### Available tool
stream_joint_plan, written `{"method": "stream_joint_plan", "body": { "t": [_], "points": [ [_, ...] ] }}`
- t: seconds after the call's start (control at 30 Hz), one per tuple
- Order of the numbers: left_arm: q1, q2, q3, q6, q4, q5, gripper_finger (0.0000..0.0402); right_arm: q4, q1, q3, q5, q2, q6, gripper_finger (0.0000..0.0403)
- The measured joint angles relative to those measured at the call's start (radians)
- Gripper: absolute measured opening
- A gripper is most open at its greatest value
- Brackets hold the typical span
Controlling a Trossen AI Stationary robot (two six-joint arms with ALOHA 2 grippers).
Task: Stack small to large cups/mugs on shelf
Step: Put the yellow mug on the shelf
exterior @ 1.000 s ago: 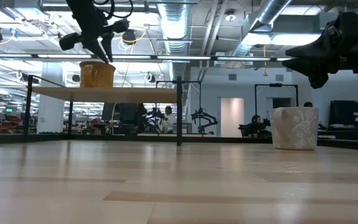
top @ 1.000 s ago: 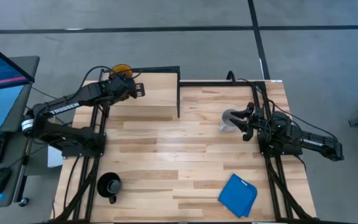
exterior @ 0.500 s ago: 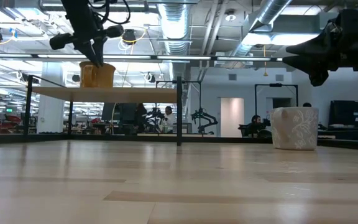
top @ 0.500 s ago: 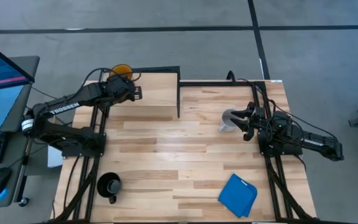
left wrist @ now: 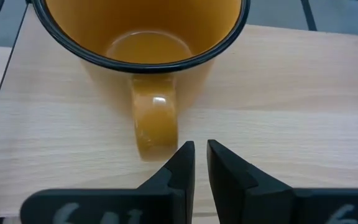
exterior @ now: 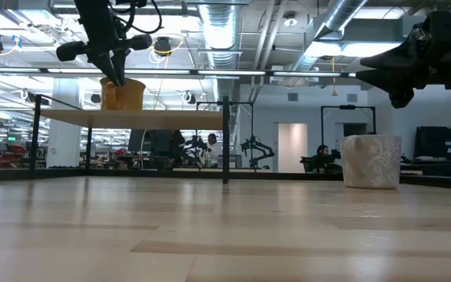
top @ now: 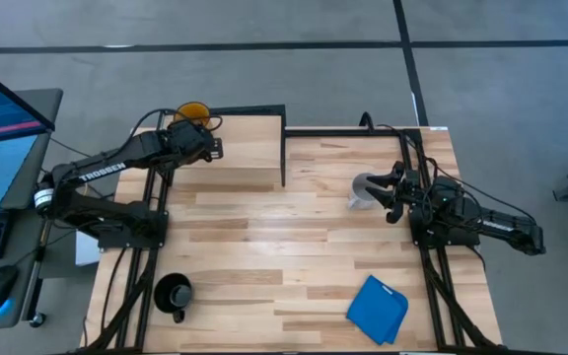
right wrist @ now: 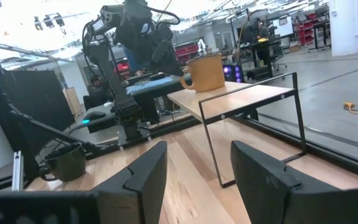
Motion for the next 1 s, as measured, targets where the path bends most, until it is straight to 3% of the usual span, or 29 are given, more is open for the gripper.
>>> {"method": "stream_joint_plan", "body": {
  "t": [1.0],
  "points": [
    [0.0,0.0,0.0,-0.011,-0.032,-0.002,0.0032,0.0,0.0,0.001,0.0,0.0,0.0,0.0201]
  ]
}}
